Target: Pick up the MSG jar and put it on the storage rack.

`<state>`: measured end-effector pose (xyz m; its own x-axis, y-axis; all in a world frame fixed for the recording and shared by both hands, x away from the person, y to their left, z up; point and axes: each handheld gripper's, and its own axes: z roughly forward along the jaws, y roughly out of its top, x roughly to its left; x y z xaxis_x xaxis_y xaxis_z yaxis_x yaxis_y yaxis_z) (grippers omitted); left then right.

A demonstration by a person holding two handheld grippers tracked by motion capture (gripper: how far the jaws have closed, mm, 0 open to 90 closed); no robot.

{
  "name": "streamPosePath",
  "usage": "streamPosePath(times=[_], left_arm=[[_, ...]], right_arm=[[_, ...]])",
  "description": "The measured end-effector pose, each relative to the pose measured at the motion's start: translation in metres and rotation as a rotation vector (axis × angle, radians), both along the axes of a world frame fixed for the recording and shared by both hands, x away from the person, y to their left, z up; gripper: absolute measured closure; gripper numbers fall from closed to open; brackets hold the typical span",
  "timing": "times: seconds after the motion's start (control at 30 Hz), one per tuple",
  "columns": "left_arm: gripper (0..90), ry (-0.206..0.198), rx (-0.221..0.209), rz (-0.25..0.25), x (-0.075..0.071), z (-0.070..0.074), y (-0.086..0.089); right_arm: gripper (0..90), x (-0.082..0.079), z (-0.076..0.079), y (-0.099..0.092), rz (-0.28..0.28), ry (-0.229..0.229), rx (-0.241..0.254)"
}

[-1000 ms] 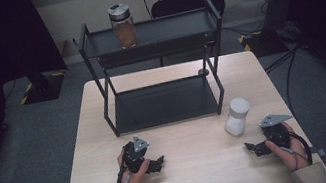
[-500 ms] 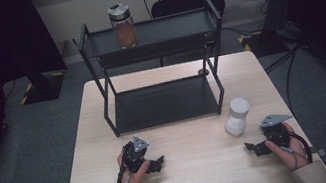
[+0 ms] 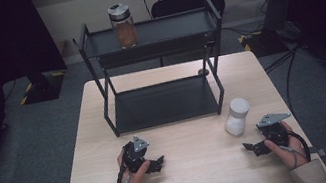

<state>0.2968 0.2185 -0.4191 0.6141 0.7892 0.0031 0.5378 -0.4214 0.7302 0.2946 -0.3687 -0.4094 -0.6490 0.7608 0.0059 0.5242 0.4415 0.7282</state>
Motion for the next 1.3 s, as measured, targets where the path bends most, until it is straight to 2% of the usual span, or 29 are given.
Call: streamPosePath(times=[0.1, 0.37, 0.7, 0.8, 0.93, 1.03, 1.3], left_arm=[[0.0, 0.0, 0.0, 0.0, 0.0, 0.0, 0.0], [0.0, 0.0, 0.0, 0.0, 0.0, 0.0, 0.0], [0.0, 0.0, 0.0, 0.0, 0.0, 0.0, 0.0], [0.0, 0.0, 0.0, 0.0, 0.0, 0.0, 0.0], [0.0, 0.0, 0.0, 0.0, 0.0, 0.0, 0.0], [0.0, 0.0, 0.0, 0.0, 0.0, 0.0, 0.0], [0.0, 0.0, 0.0, 0.0, 0.0, 0.0, 0.0]], right_arm=[[1.6, 0.001, 0.003, 0.0, 0.008, -0.003, 0.021], [1.4, 0.004, 0.013, 0.004, 0.038, -0.024, 0.036], [1.7, 0.014, 0.021, 0.01, 0.016, -0.046, 0.083], [2.5, 0.014, 0.025, 0.013, 0.016, -0.069, 0.076], [6.8, 0.016, 0.028, 0.014, 0.018, -0.088, 0.095], [10.5, 0.017, 0.026, 0.011, 0.009, -0.104, 0.134], [18.2, 0.022, 0.025, 0.008, -0.008, -0.118, 0.196]])
